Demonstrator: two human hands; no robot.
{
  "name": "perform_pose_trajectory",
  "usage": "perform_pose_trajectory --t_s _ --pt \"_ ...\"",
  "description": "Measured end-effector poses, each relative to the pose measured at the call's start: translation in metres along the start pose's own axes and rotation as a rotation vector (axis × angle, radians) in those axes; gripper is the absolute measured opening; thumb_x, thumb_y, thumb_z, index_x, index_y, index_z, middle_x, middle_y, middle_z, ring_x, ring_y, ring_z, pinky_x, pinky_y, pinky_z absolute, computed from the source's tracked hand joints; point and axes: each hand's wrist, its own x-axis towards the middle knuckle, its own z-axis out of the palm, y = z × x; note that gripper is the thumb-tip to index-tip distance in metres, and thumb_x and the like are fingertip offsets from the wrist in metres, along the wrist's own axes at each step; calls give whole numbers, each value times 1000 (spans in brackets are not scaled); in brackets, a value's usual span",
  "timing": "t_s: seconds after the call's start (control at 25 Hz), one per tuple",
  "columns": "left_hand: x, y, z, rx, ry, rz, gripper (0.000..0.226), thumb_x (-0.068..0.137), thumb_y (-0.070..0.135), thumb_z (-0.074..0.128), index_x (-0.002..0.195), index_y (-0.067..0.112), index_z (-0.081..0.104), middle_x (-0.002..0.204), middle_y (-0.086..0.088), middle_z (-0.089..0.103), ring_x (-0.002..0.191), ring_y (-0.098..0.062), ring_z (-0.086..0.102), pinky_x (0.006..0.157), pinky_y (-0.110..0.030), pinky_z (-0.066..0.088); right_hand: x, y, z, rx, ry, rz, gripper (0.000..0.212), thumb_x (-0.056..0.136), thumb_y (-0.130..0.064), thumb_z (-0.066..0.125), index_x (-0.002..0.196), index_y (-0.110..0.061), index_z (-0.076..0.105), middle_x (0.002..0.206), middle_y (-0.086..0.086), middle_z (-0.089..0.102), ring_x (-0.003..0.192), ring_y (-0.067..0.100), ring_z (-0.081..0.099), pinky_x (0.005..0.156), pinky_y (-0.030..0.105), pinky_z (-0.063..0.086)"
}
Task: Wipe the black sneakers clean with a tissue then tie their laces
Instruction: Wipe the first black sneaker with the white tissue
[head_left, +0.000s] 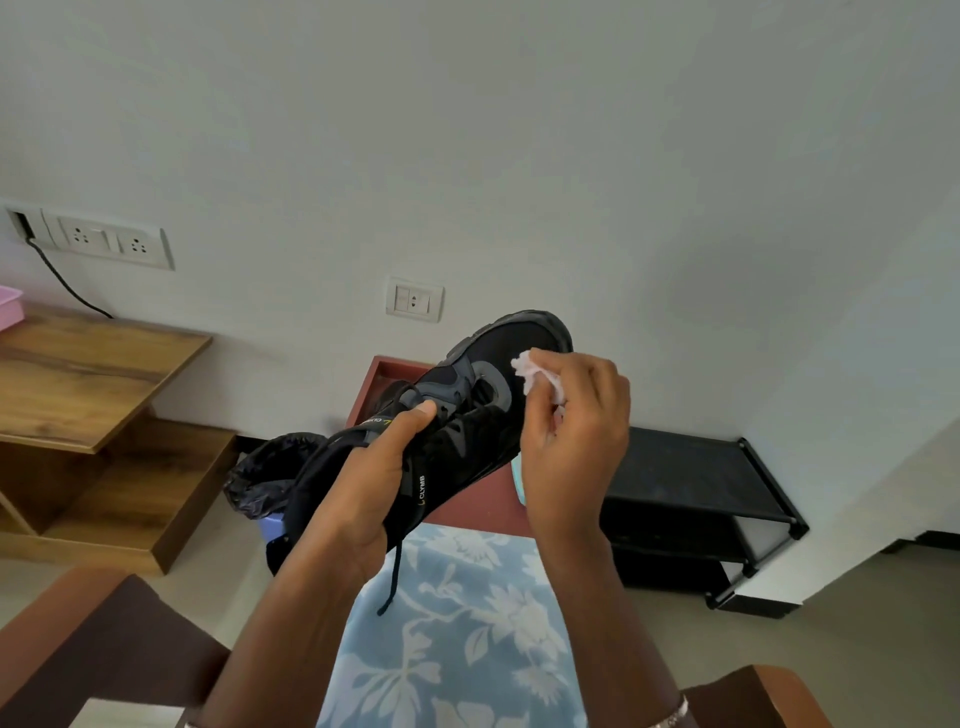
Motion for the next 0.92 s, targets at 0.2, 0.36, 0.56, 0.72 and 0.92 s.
perform_pose_trajectory --t_s 0.2,0.36,0.56,0.72,0.92 --pt "2 -1 1 34 24 51 52 63 58 80 100 21 78 100 -4 79 102 -27 73 104 -49 49 -45 -10 0 76 -88 46 25 96 -19 54 104 -3 72 99 7 68 92 17 64 79 8 48" --pt "3 -3 -3 57 22 81 48 70 50 81 110 24 74 104 -3 78 104 -26 72 104 -49 49 -14 9 1 11 -42 20 17 90 -3 67 104 -10 74 96 3 66 88 17 58 75 15 46" --pt "4 -4 -4 61 -32 47 56 65 52 86 112 24 74 106 -3 78 106 -26 71 107 -48 47 -4 4 -4 36 3 69 22 90 -2 63 108 -8 75 102 7 65 90 22 65 73 30 57" --pt "2 1 -4 115 4 82 57 58 53 81 107 23 75 100 1 79 105 -22 71 107 -45 47 -19 0 -1 69 -112 -14 25 90 0 62 109 -10 75 101 4 68 91 18 63 76 21 53" --pt "-5 0 -2 140 10 102 23 80 37 76 99 26 75 93 9 79 101 -14 71 107 -40 47 9 11 0 -7 63 42 26 90 6 61 108 -7 76 104 7 69 93 19 62 80 9 45"
